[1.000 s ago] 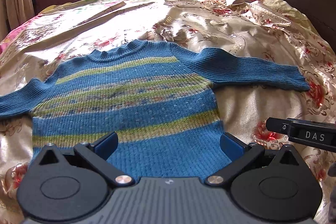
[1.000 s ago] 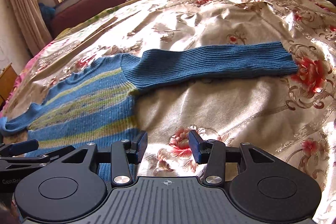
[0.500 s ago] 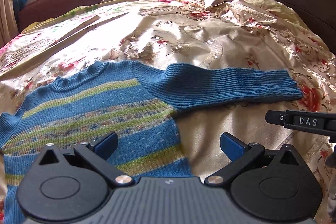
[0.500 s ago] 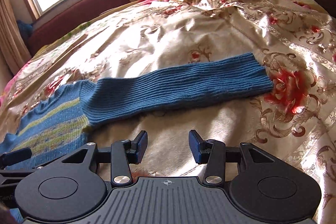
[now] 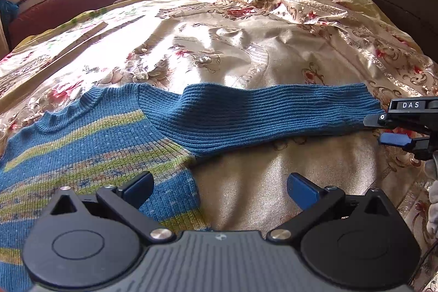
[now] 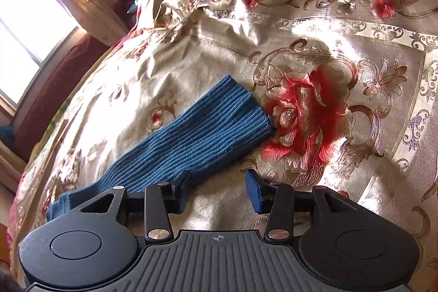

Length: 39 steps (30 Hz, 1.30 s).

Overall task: Fold small clothes
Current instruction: 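Move the right tool to the sweater sleeve cuff and grasp it, then lift the sleeve cuff with the right tool and fold it across the sweater body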

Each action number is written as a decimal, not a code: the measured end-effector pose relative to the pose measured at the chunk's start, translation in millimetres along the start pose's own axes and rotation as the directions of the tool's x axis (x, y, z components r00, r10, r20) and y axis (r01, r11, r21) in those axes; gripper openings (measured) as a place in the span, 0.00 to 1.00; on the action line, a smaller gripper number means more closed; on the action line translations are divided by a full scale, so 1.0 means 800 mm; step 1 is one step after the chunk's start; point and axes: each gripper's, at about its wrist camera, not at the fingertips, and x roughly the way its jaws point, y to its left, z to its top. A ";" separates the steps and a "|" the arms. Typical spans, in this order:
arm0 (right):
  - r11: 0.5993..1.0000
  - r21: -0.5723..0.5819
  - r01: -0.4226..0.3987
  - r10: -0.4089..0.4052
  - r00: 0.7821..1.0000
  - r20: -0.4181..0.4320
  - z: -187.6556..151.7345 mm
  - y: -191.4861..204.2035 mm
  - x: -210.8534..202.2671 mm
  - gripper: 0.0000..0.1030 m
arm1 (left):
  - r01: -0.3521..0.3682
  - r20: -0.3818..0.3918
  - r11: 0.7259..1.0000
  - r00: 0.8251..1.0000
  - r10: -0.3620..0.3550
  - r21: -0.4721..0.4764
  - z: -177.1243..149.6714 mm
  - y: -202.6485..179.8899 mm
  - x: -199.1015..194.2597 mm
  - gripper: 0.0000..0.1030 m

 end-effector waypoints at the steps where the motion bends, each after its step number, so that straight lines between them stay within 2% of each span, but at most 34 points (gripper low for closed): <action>1: 1.000 0.021 -0.009 0.009 1.000 0.006 0.004 -0.003 0.004 0.42 | 0.001 -0.001 1.000 1.000 -0.001 0.001 0.000 -0.001 0.001 1.00; 9: 0.983 0.167 -0.080 0.075 0.997 0.036 0.017 -0.028 0.018 0.41 | 0.015 -0.005 1.000 1.000 -0.015 0.013 0.001 -0.009 0.007 1.00; 11: 0.977 0.197 -0.088 0.080 0.996 0.049 0.017 -0.035 0.015 0.38 | 0.019 -0.003 1.000 1.000 -0.019 0.015 0.001 -0.010 0.007 1.00; 16: 0.963 0.250 -0.097 0.077 0.993 0.089 0.021 -0.049 0.016 0.38 | 0.021 0.003 1.000 1.000 -0.021 0.015 0.002 -0.012 0.009 1.00; 20: 0.965 0.236 -0.114 0.096 0.992 0.088 0.027 -0.045 0.027 0.38 | 0.023 0.002 1.000 1.000 -0.023 0.019 0.001 -0.015 0.009 1.00; 27: 0.915 0.335 -0.227 0.207 0.974 0.095 0.020 -0.064 0.028 0.37 | 0.031 0.002 0.999 1.000 -0.031 0.029 0.002 -0.023 0.011 1.00; 33: 0.941 0.280 -0.190 0.180 0.982 0.060 0.029 -0.050 0.050 0.25 | 0.028 -0.004 0.999 1.000 -0.028 0.041 0.004 -0.034 0.014 1.00; 34: 0.943 0.277 -0.185 0.178 0.983 0.051 0.030 -0.049 0.051 0.18 | 0.028 -0.003 0.999 1.000 -0.028 0.044 0.005 -0.035 0.014 1.00; 37: 0.939 0.280 -0.200 0.193 0.980 0.053 0.029 -0.048 0.044 0.11 | 0.024 0.001 0.998 1.000 -0.024 0.056 0.006 -0.040 0.014 1.00; 39: 0.934 0.278 -0.223 0.210 0.975 0.076 0.028 -0.048 0.033 0.10 | 0.021 0.005 0.998 1.000 -0.021 0.063 0.006 -0.042 0.012 1.00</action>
